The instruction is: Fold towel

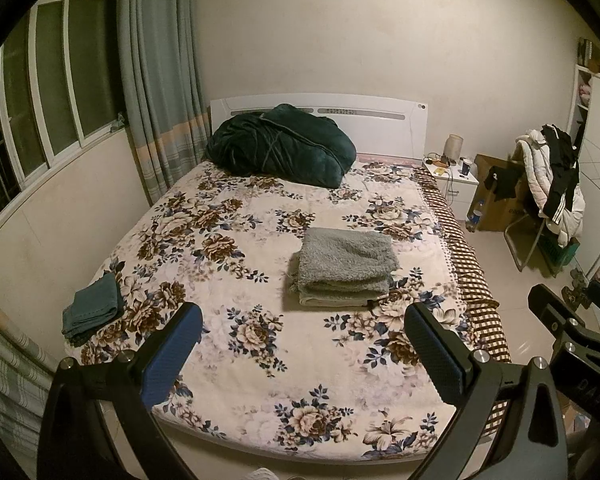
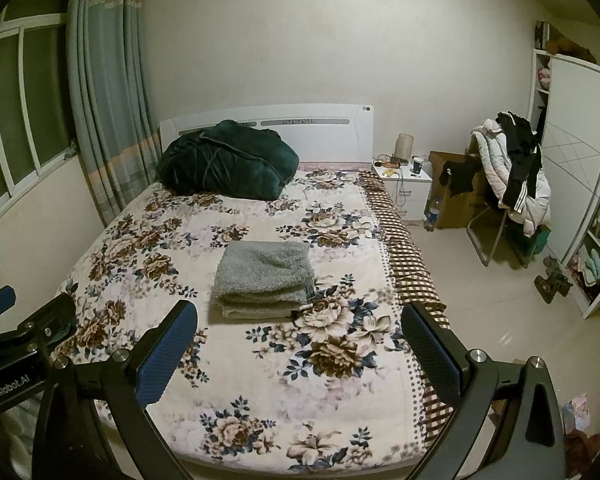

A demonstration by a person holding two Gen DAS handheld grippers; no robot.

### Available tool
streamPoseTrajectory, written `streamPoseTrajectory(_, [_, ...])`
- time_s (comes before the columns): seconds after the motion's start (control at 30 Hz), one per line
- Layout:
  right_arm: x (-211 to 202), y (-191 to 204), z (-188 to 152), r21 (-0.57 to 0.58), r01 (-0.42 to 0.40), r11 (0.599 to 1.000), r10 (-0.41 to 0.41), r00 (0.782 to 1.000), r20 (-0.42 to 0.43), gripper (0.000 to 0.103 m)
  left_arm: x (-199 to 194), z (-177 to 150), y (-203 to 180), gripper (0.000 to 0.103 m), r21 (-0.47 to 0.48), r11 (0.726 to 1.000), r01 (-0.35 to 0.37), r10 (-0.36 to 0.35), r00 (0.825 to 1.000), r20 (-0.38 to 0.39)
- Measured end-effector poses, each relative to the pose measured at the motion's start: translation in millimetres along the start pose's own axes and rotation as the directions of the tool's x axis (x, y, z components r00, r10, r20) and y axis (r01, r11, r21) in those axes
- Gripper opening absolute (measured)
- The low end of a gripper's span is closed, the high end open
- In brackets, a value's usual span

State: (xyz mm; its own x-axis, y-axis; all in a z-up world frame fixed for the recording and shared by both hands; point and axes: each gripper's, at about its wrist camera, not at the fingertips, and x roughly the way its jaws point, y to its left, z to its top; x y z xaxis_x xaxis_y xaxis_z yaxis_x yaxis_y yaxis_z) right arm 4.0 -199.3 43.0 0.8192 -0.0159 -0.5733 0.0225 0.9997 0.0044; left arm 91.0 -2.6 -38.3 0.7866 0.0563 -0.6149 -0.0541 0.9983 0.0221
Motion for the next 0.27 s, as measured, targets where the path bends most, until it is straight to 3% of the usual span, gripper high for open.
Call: streamPoseTrajectory(0.27, [-0.5,1.6,-1.7,0.004,0.004,1.000,-0.004,1.000,0.002,0.103,-4.8,1.1,2.1,0.103,-0.013,1.000,-0.010,0.010,1.000,0.015])
